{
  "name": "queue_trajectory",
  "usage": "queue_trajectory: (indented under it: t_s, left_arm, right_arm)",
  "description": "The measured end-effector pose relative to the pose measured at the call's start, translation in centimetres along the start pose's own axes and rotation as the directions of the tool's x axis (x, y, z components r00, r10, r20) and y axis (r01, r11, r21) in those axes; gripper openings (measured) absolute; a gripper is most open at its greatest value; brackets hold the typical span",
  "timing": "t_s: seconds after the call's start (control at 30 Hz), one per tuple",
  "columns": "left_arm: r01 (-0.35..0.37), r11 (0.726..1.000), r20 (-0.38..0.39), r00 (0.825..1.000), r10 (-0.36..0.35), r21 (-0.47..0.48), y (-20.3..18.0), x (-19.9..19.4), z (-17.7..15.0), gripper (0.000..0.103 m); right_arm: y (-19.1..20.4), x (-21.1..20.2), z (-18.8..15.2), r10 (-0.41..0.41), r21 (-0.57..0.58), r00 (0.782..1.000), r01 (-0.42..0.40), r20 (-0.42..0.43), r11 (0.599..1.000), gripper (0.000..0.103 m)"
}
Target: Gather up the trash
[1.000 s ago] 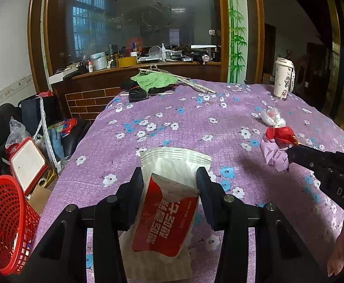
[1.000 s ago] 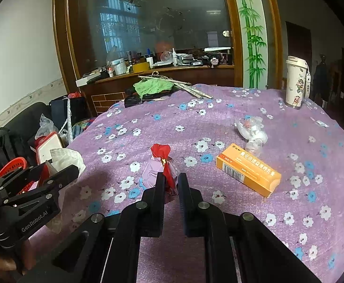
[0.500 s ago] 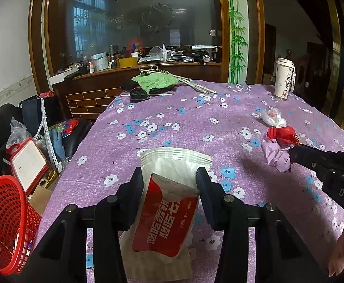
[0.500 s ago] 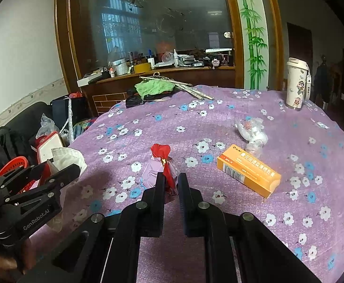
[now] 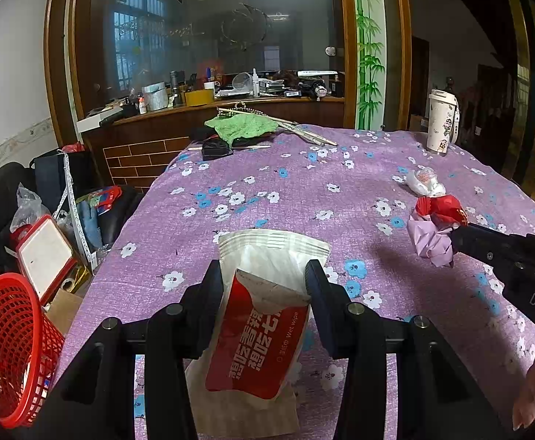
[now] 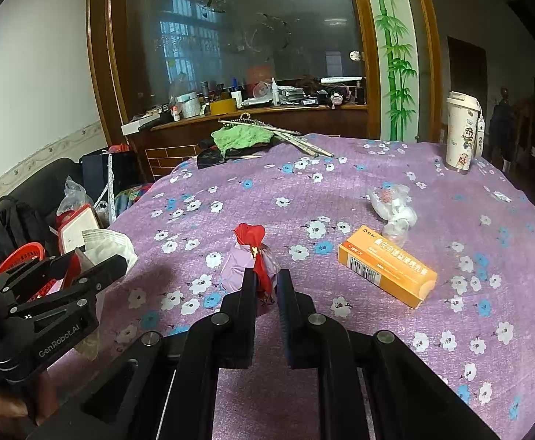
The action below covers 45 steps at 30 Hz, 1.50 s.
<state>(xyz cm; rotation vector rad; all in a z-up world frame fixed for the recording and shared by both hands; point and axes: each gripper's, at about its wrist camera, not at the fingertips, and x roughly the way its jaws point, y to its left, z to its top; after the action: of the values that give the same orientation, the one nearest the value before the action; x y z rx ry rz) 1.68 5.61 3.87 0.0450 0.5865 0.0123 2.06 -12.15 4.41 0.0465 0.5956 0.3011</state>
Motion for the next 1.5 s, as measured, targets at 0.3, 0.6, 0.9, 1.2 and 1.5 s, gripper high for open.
queue_trajectory:
  t_s: [0.3,0.6,0.9,1.2,1.5]
  left_arm:
    - [-0.001,1.0,0.0,1.0,0.001,0.0,-0.1,0.0,0.0,0.044]
    - [0.0,1.0,0.001,1.0,0.0,-0.002,0.0,-0.1,0.0,0.044]
    - [-0.011,1.0,-0.016,1.0,0.011,-0.018,0.8,-0.3,0.2,0.044]
    - [-0.024,0.999,0.015,1.0,0.025,-0.029,2.7,-4.1,0.9,0.044]
    - [-0.066,0.992,0.02,0.997,0.069,-0.108,9.1,-8.2,0.8,0.044]
  right_arm:
    - [0.0,0.0,-0.1,0.0,-0.001,1.0,0.0,0.001,1.0,0.012]
    - [-0.1,-0.1,0.0,-0.004,-0.001,1.0,0.004,0.004,1.0,0.012]
    - [-0.6,0.0,0.7,0.032,0.057,0.999,-0.03,-0.03,0.998,0.012]
    - [1.4,-2.5,1.6,0.08,0.036,0.996,-0.079,-0.025,0.996,0.012]
    - [7.5,-2.1,2.4,0.202,-0.018,0.975,-0.205,-0.088,0.979,0.012]
